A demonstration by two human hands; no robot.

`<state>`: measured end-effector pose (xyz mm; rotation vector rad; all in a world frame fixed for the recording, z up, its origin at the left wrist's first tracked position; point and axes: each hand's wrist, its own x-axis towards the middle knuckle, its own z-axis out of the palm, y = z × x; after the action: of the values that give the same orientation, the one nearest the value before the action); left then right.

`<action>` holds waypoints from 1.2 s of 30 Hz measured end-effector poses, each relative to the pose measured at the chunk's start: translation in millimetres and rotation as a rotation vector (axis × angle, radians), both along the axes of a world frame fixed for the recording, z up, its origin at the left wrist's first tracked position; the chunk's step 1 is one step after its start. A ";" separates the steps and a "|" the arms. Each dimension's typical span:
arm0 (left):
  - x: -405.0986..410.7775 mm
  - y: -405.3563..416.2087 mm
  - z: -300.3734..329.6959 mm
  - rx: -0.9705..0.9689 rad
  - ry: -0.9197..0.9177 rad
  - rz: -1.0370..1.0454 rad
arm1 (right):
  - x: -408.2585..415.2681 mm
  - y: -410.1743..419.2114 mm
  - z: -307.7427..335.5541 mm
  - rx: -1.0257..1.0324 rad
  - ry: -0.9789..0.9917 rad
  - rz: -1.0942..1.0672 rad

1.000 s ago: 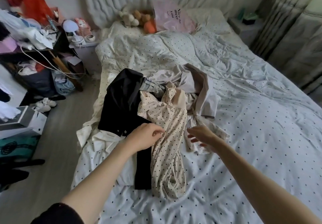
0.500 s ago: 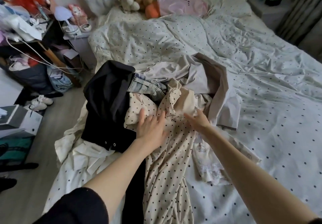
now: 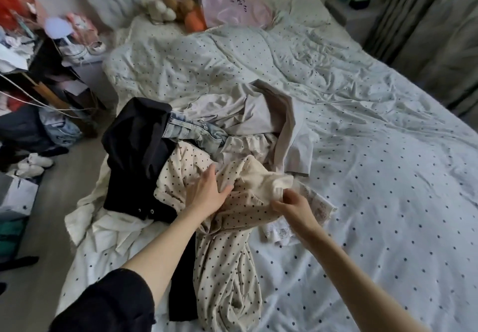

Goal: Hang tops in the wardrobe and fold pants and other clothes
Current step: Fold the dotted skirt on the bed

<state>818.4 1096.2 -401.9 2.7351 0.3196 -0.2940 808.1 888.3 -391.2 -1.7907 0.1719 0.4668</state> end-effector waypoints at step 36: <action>-87.6 -15.5 -37.9 0.031 -0.274 -0.300 | -82.5 -55.7 -61.0 -0.685 -0.253 0.415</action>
<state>730.8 1080.7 -439.9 2.8028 -0.1628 0.0122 725.6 832.6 -452.2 -2.5579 -0.2554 0.5012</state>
